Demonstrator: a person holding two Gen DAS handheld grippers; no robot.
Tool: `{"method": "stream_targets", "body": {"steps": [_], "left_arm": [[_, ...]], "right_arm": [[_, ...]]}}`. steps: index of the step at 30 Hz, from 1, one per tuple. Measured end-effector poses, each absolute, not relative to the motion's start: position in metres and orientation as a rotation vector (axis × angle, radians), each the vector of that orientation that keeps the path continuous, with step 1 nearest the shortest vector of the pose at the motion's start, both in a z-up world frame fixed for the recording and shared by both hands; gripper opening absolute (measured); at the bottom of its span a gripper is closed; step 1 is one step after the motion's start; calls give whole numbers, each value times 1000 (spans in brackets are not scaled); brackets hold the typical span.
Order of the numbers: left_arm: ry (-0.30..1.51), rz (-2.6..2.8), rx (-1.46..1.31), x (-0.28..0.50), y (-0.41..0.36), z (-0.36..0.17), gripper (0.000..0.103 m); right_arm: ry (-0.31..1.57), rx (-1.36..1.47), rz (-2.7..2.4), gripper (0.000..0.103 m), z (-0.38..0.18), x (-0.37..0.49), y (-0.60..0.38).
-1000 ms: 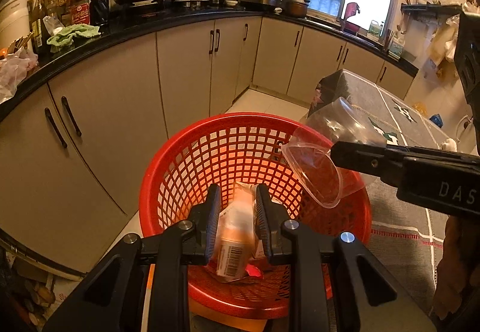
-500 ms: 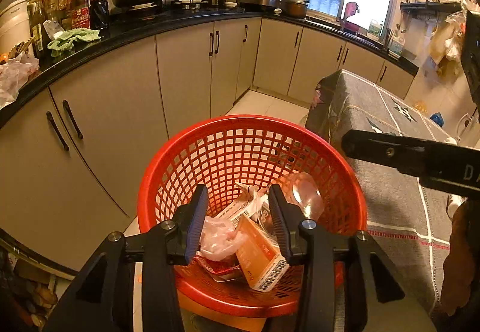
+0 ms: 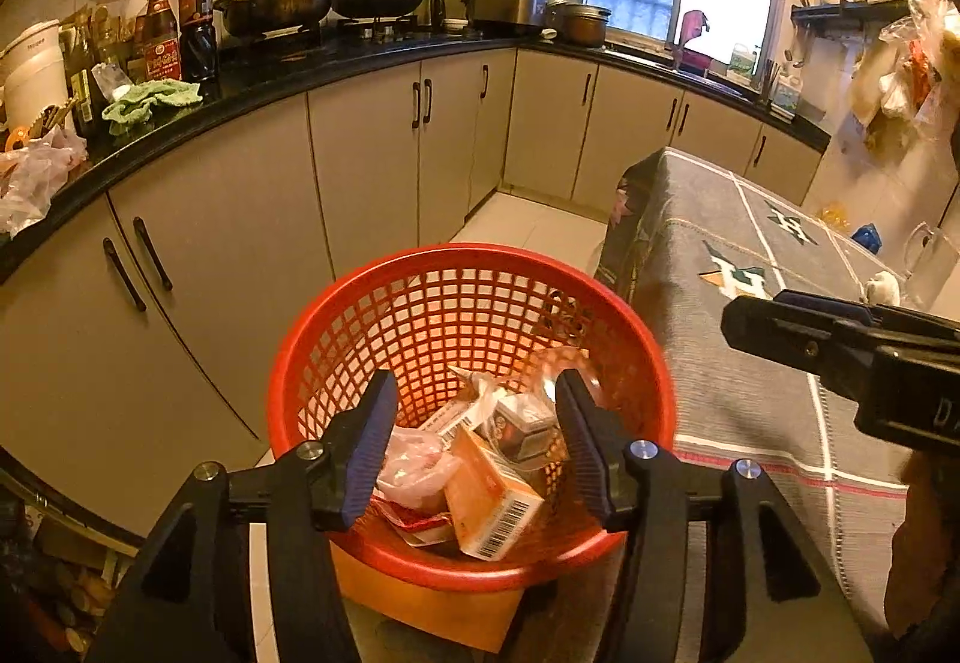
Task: Collect trash
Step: 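Move both open grippers back toward the table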
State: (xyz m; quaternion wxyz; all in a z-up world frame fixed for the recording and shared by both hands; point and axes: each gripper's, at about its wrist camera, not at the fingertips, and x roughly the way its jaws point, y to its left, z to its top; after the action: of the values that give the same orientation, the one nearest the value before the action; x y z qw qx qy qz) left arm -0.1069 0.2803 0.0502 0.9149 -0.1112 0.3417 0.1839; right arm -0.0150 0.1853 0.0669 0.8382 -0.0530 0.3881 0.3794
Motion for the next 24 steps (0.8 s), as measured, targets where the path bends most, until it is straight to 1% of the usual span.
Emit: {"method": "stream_targets", "body": {"steps": [6, 16, 18, 24], "left_arm": [[696, 347, -198, -108, 251, 60, 57], [710, 250, -108, -90, 184, 69, 58], [717, 225, -90, -84, 169, 70, 58], [753, 127, -28, -66, 119, 69, 58]], "right_arm": [[811, -46, 795, 62, 73, -21, 144], [798, 86, 709, 62, 79, -22, 48], [805, 108, 685, 66, 79, -20, 25], [805, 81, 537, 68, 75, -19, -53]]}}
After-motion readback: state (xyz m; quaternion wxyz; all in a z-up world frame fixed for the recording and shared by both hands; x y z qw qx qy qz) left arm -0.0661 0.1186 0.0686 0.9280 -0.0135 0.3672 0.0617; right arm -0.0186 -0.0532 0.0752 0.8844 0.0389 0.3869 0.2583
